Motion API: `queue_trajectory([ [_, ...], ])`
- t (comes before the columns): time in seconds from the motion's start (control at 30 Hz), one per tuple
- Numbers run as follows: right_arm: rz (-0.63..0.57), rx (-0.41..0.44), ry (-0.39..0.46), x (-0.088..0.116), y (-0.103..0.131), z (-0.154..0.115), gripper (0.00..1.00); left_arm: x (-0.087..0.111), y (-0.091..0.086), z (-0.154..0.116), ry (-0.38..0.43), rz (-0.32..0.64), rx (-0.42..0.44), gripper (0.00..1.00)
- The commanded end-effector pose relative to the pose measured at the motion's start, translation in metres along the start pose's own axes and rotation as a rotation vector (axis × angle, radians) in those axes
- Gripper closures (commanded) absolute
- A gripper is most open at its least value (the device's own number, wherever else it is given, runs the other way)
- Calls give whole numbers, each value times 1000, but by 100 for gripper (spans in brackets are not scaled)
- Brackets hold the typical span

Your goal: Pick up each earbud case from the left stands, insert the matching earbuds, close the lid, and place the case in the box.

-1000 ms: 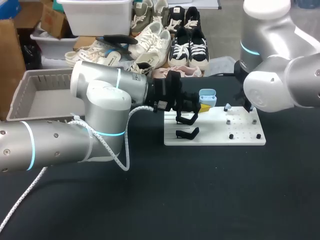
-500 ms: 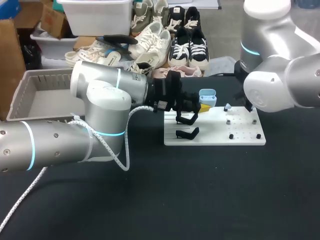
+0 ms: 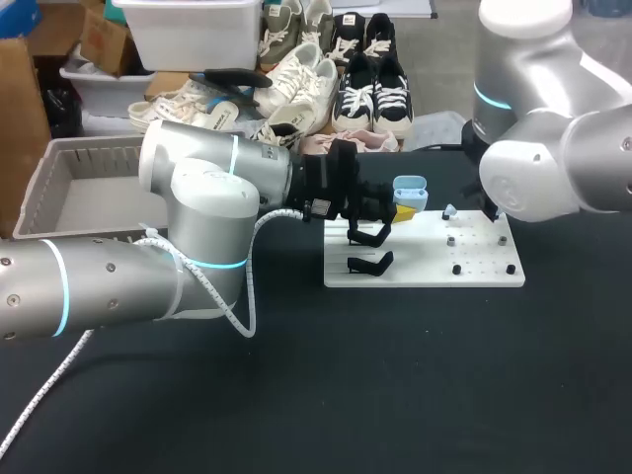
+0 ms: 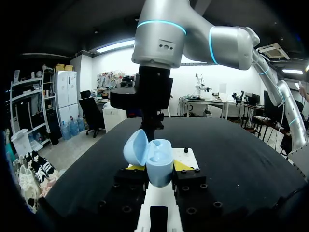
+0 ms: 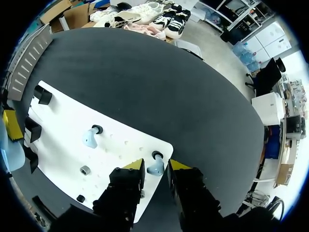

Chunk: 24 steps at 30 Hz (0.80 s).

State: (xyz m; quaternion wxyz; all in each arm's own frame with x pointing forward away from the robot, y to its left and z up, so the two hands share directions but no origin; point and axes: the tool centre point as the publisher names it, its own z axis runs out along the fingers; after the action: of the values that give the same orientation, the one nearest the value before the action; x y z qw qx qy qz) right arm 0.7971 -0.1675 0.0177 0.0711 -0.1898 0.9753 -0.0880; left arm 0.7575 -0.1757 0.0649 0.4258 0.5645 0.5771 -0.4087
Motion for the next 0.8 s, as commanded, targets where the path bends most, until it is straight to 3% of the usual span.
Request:
queue_trajectory([
  [0.03,4,5,-1,1,2,-1,72,0,1,0,-1,0,0,100],
  [0.6,17,4,8,3,3,0,74,0,1,0,-1,0,0,100],
  [0.73,18,5,7,3,3,0,86,0,1,0,-1,0,0,100],
  [0.8,20,5,7,3,3,0,84,0,1,0,-1,0,0,100],
])
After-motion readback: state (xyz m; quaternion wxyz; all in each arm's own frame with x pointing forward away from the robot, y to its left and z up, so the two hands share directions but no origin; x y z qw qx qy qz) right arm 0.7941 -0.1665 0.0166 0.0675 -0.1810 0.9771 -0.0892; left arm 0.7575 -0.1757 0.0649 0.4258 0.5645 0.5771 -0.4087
